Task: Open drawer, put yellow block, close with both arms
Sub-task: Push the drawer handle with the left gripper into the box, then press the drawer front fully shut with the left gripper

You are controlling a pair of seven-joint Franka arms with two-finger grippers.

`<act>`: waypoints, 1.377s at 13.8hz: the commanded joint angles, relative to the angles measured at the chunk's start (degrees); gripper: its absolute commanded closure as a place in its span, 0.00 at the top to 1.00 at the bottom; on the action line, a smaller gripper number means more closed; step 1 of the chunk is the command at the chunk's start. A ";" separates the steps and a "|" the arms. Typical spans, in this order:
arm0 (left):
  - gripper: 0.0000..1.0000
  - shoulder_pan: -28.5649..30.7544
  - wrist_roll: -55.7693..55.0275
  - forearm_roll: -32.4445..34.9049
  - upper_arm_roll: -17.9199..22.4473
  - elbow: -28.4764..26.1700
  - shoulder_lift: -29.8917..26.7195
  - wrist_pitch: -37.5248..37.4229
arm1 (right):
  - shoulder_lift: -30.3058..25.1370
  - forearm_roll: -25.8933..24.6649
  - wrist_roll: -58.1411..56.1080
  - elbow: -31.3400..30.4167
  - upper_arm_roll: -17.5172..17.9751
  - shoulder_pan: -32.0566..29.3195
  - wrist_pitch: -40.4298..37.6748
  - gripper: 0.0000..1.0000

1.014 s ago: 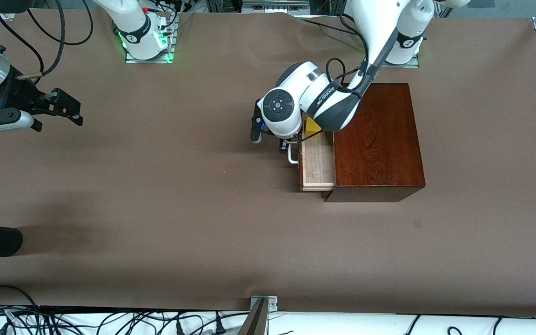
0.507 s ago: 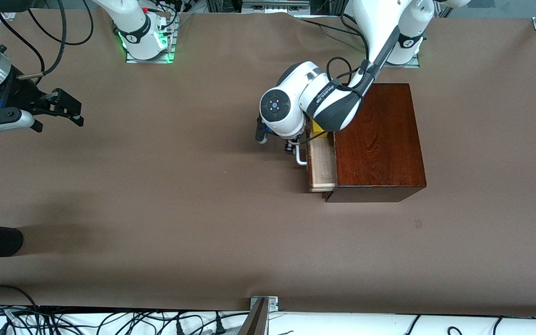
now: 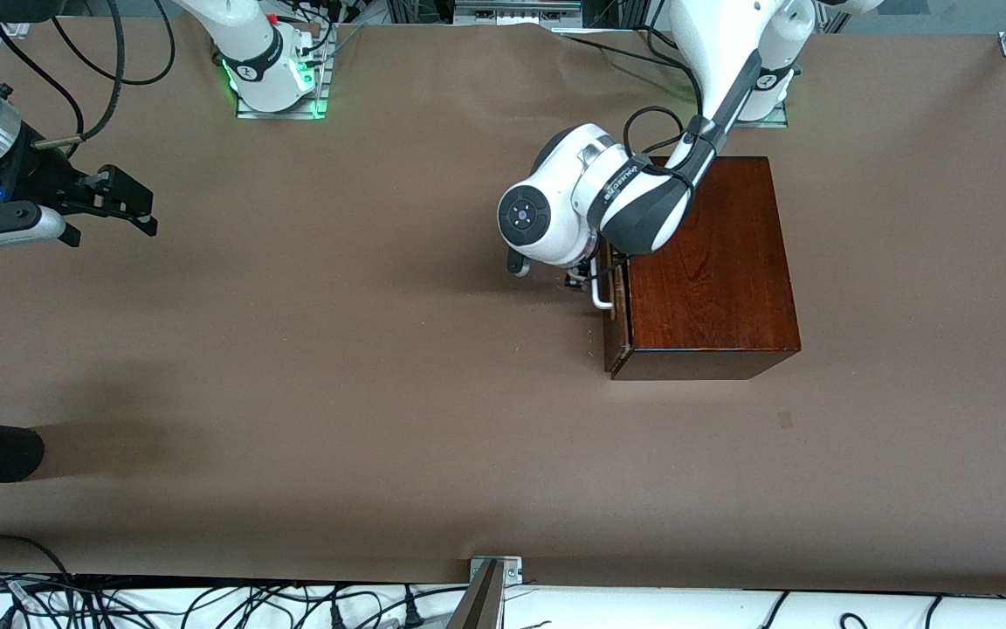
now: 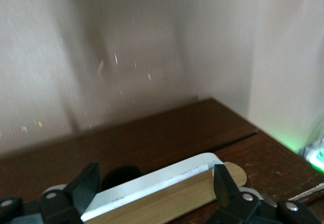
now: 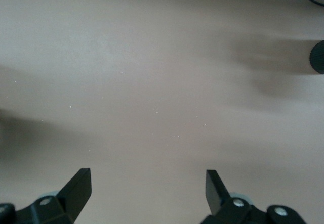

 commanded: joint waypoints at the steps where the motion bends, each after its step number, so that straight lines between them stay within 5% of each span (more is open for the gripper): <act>1: 1.00 0.66 1.20 3.58 0.64 -2.05 -1.57 -2.08 | 0.44 0.78 -0.37 1.04 0.05 -0.39 -1.01 1.00; 9: 1.00 3.11 0.85 -0.37 0.55 4.87 -6.05 -1.82 | 0.26 -0.10 0.15 1.04 0.05 -0.48 -0.75 1.00; 17: 1.00 18.48 0.94 -0.19 0.55 19.72 -8.26 -1.64 | 0.26 -0.28 -0.02 1.04 -0.12 -0.56 -0.93 1.00; 19: 1.00 20.52 0.85 1.03 0.90 19.83 -8.25 -2.08 | 0.26 -0.28 -0.02 1.04 -0.04 -0.56 -0.58 1.00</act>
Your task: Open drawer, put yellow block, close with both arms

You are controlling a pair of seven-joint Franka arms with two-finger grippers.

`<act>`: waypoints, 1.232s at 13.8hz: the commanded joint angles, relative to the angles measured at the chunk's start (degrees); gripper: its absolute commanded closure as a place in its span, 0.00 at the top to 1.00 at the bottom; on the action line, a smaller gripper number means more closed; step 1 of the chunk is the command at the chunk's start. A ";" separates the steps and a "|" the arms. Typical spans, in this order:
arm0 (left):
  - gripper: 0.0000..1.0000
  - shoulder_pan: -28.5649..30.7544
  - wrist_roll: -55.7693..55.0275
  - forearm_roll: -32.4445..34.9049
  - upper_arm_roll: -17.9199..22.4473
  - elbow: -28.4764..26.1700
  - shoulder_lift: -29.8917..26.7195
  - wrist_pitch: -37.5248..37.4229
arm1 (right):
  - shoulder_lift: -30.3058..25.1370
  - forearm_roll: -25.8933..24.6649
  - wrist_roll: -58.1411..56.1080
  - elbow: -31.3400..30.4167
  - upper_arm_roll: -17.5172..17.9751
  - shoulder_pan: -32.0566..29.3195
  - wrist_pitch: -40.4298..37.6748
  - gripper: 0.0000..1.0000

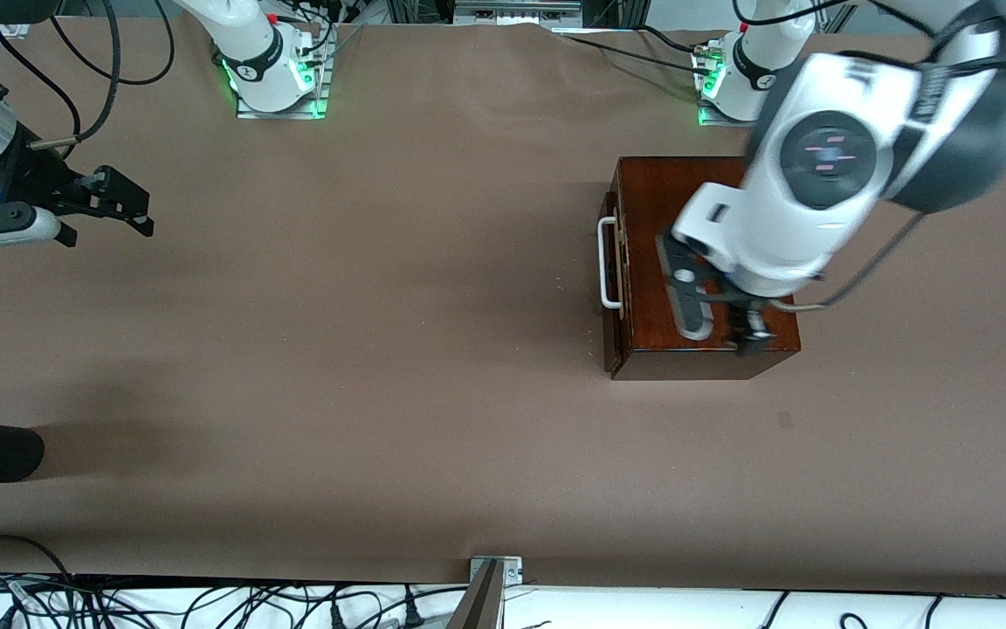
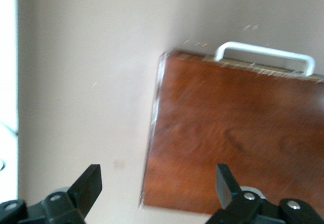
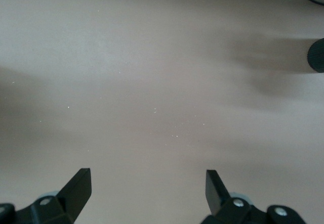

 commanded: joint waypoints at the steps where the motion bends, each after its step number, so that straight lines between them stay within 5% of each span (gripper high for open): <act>1: 1.00 1.58 0.51 2.16 1.00 2.46 0.83 -1.35 | 0.24 -0.20 -0.01 1.02 0.31 -0.48 -0.59 1.00; 4: 1.00 1.76 -3.42 -0.79 6.54 1.85 -1.09 -0.91 | 0.24 -0.20 -0.10 1.02 0.31 -0.48 -0.33 1.00; 6: 1.00 2.98 -15.07 -4.40 7.86 -5.49 -6.08 0.49 | 0.24 -0.20 -0.19 1.02 0.31 -0.48 0.03 1.00; 9: 1.00 7.90 -32.67 -10.73 7.87 -17.98 -14.44 9.44 | 0.24 -1.08 -0.10 1.02 0.31 -0.39 0.11 1.00; 17: 1.00 14.13 -62.23 -10.74 4.62 -35.41 -29.57 9.55 | 0.24 -1.43 -0.10 1.02 0.40 -0.39 0.38 1.00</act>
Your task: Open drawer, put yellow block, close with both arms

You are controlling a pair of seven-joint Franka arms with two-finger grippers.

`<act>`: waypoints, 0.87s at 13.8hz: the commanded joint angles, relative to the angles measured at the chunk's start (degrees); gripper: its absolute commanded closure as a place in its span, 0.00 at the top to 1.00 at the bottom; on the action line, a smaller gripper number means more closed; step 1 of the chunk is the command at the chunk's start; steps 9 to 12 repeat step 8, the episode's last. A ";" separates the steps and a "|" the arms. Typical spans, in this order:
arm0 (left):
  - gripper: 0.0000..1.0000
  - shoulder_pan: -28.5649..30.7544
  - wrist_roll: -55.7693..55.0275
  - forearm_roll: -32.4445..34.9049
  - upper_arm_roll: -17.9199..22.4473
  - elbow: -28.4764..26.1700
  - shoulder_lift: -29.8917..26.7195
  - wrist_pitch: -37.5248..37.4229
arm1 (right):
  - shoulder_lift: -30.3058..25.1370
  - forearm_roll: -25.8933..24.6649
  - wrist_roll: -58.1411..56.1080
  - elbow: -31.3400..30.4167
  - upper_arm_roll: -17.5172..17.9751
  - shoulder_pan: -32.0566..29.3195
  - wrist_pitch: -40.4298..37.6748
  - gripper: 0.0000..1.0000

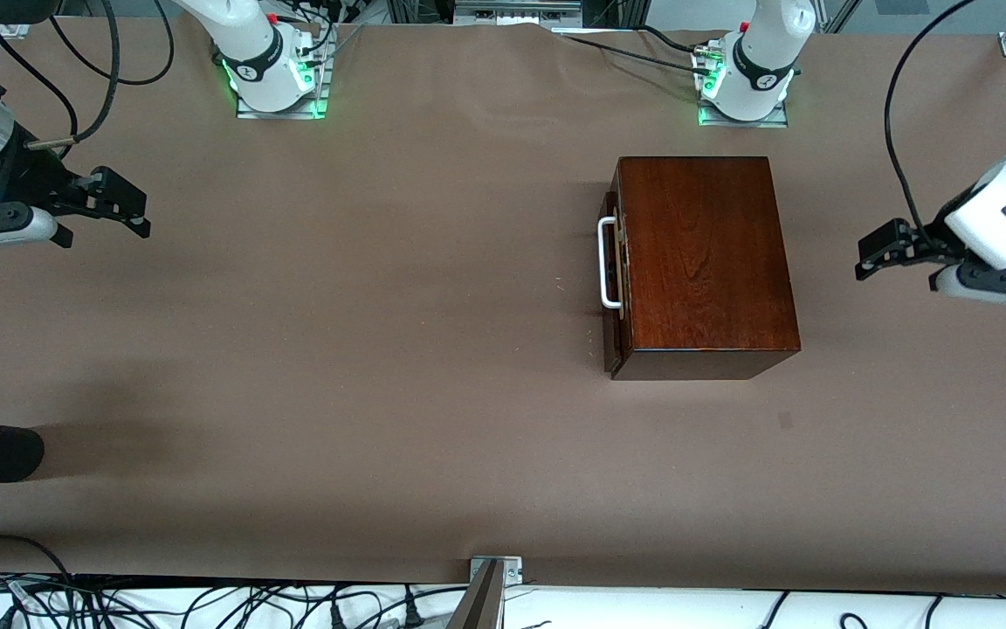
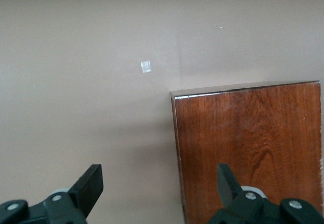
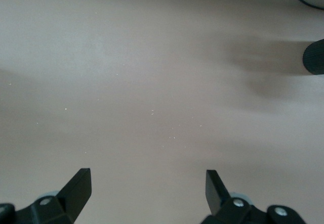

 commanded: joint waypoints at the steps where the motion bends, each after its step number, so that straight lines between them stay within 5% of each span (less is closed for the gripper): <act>1: 1.00 4.25 -4.27 -0.12 -3.49 -7.13 -5.74 2.03 | 0.24 -0.81 -0.09 0.90 0.39 -0.39 -0.01 1.00; 12: 1.00 3.39 1.20 -0.30 -2.97 -8.19 -5.30 3.79 | 0.24 -0.81 0.00 0.90 0.31 -0.30 -0.01 1.00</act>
